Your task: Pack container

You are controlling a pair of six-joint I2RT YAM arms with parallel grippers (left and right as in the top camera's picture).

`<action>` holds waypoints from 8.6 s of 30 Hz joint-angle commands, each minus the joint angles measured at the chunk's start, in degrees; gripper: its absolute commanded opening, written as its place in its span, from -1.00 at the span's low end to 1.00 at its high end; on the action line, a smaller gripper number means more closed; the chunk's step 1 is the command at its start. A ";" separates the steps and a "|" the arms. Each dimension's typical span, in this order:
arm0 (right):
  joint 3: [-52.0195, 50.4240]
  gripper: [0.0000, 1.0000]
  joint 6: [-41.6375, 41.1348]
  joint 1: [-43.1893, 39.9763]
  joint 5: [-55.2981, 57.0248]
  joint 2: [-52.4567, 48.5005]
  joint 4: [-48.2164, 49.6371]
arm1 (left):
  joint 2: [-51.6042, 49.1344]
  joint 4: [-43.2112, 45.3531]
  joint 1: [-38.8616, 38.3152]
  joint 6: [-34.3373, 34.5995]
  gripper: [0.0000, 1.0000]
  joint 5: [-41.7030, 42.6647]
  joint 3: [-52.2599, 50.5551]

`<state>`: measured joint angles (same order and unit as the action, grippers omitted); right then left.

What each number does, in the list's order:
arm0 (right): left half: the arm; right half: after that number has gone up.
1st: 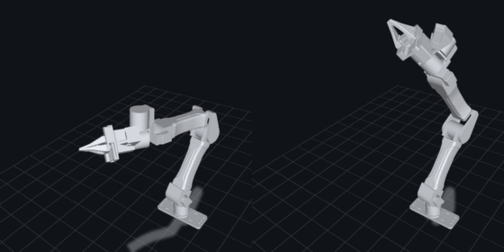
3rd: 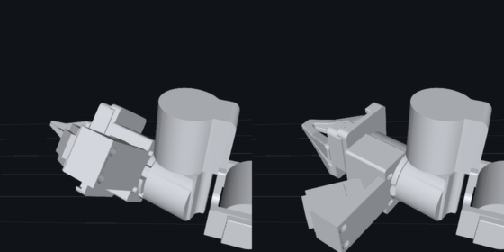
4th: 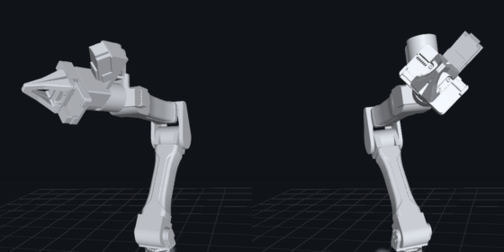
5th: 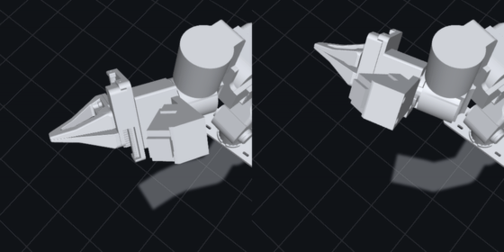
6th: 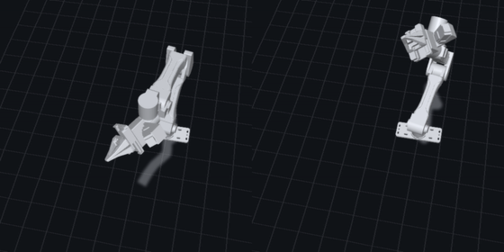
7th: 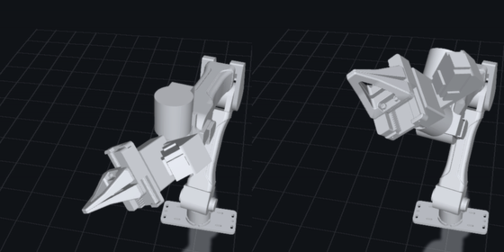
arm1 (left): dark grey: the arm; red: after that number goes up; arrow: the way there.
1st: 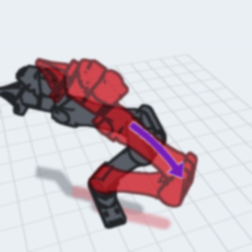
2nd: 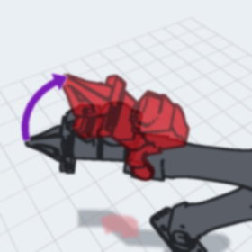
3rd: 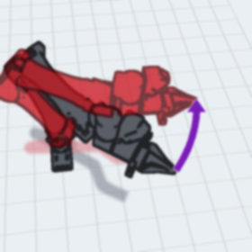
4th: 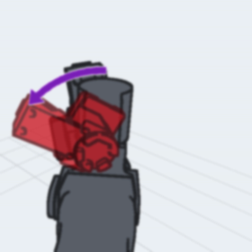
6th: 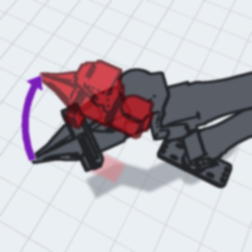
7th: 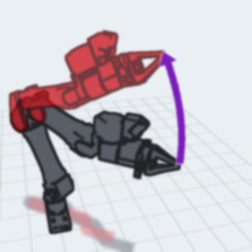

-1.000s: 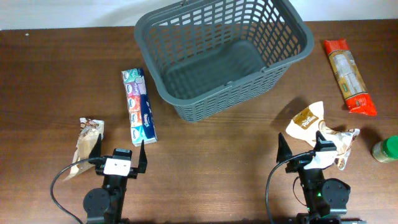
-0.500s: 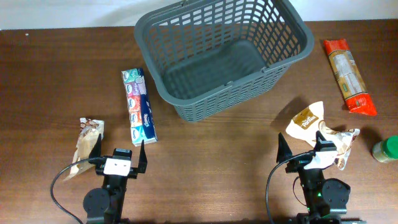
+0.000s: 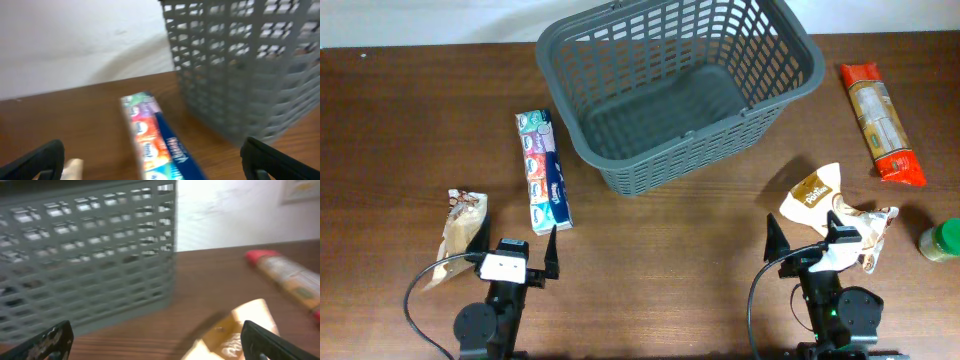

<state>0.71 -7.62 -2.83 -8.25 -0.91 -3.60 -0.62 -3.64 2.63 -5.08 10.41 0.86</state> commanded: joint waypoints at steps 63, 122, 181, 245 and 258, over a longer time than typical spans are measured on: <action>157.46 0.97 2.75 1.27 -23.58 -89.18 -93.09 | -49.13 -66.79 -21.42 -0.68 0.99 24.09 80.63; 156.58 -0.42 11.63 11.08 1.70 -127.84 -87.86 | -87.82 -72.02 -74.93 42.73 -0.96 -34.34 87.69; 147.97 -0.92 1.33 11.13 13.00 -127.84 -91.58 | -92.04 -58.40 -51.47 29.70 -0.97 -35.74 87.71; 148.26 -0.92 1.29 16.79 11.54 -121.46 -93.74 | -90.31 -59.58 -34.82 24.20 -0.96 -37.44 98.44; 155.40 -0.93 0.61 16.59 12.09 -105.53 -93.72 | -78.53 -63.17 -34.88 24.26 -0.97 -37.22 103.65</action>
<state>154.34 -6.04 13.39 3.44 -110.54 -96.97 -83.44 -66.52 -32.58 20.10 -25.82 102.98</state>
